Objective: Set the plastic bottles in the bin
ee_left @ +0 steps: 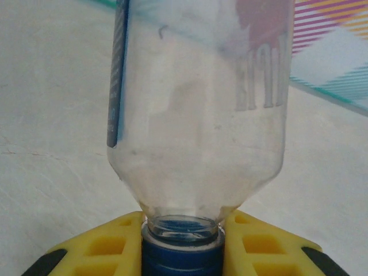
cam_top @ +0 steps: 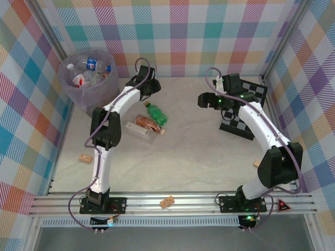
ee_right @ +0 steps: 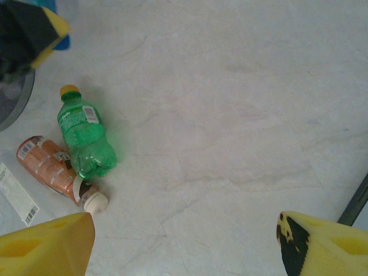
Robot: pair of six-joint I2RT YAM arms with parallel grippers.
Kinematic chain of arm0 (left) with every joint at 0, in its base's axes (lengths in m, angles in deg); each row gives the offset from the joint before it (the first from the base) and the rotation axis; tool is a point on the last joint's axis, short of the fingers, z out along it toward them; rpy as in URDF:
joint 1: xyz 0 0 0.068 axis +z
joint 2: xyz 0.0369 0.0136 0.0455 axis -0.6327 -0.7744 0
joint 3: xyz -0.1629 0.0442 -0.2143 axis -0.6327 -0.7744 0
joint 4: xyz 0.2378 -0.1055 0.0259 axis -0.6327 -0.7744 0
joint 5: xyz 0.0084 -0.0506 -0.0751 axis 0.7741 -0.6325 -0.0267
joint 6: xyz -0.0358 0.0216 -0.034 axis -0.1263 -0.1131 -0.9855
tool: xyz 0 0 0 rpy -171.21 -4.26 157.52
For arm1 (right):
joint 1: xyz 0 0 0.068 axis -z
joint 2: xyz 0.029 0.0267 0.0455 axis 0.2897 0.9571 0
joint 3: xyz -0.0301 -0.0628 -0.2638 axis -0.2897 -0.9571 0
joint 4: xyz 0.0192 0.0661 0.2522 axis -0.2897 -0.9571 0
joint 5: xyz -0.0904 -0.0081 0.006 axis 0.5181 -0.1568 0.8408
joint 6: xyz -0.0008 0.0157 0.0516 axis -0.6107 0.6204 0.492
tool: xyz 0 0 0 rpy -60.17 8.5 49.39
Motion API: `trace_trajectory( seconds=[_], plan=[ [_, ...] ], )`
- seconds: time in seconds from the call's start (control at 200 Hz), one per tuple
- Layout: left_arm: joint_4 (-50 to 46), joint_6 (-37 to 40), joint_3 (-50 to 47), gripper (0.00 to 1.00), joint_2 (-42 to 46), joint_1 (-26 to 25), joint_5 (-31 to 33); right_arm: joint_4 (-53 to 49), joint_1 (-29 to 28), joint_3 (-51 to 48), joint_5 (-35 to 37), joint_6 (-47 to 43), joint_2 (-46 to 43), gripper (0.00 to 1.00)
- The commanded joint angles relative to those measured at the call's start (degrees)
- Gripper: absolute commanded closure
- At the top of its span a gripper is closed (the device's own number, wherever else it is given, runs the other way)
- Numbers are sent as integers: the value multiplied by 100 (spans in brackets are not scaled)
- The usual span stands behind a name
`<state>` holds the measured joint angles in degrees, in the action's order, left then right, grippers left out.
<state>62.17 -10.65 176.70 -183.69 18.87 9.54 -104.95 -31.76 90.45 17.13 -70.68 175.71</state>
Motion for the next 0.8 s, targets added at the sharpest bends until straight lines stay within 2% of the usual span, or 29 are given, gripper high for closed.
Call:
trace_trajectory(
  seconds=[0.0,0.21,0.285,0.335,0.45,0.615,0.735,0.795],
  plan=[
    [-344,449,-4,99,1063,-139,-366,-121,28,-127,-11,-85,-253,17],
    [-1549,1100,59,100,2216,-158,-341,-129,29,-307,-43,-37,-489,17],
    [-2188,1305,314,100,2523,-108,-263,-119,27,-372,-81,-1,-538,17],
    [-2794,1369,706,100,2566,27,-497,-110,28,-413,-114,8,-571,17],
    [-3788,1485,1396,100,2645,531,-1117,-115,24,-505,-152,0,-634,17],
    [-4688,1689,1800,100,2830,1651,-1823,-162,25,-643,-260,-21,-756,17],
    [-5063,1926,1882,100,2812,2394,-1877,-226,25,-712,-329,-35,-842,17],
    [-5132,2046,1943,100,2742,2612,-1831,-226,25,-760,-361,-35,-896,17]
  ],
)
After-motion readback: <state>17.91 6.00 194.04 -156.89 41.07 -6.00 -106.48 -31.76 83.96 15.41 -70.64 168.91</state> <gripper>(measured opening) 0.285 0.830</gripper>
